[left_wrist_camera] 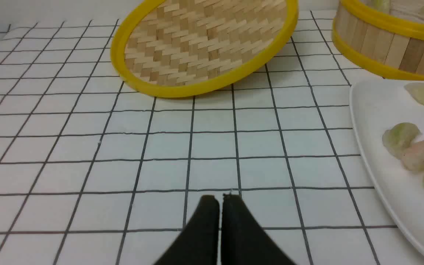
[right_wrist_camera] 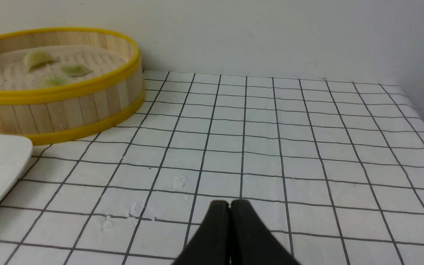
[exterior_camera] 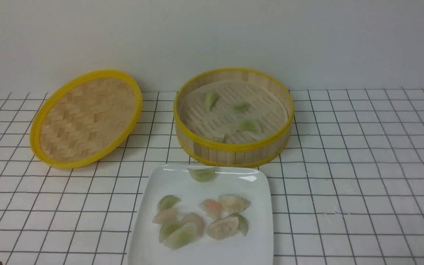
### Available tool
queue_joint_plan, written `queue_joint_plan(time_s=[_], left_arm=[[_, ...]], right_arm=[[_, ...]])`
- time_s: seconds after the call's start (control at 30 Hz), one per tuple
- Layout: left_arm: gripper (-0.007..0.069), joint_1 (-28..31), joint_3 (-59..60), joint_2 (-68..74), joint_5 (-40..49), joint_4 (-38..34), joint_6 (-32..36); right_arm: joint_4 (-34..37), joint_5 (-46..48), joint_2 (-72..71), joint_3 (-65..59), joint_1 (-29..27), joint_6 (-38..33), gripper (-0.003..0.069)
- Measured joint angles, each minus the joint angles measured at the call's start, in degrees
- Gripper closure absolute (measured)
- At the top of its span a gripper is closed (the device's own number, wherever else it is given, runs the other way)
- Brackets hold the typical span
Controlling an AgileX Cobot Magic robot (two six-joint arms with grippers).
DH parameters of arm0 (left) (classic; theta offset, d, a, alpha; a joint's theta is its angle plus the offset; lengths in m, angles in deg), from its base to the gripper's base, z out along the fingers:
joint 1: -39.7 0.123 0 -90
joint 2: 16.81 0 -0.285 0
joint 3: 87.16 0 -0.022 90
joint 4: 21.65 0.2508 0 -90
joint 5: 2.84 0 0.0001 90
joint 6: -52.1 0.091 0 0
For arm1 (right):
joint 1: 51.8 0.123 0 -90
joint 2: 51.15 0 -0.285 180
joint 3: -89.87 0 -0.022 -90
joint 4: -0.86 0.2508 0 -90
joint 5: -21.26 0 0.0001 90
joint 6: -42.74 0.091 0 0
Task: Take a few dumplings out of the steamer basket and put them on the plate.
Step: Use the right arm to grab a dumpling from inside the steamer
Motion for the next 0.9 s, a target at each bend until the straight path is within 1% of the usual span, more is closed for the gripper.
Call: queue_joint_plan(time_s=[0.73, 0.83, 0.9], left_arm=[[0.0631, 0.00, 0.00, 0.00, 0.00, 0.00, 0.00], [0.0631, 0.00, 0.00, 0.00, 0.00, 0.00, 0.00], [0.0631, 0.00, 0.00, 0.00, 0.00, 0.00, 0.00]], right_arm=[[0.00, -0.06, 0.00, 0.00, 0.00, 0.31, 0.0673], [6.49, -5.70, 0.00, -0.18, 0.00, 4.83, 0.0673], [13.25, -12.37, 0.00, -0.18, 0.00, 8.74, 0.0673]])
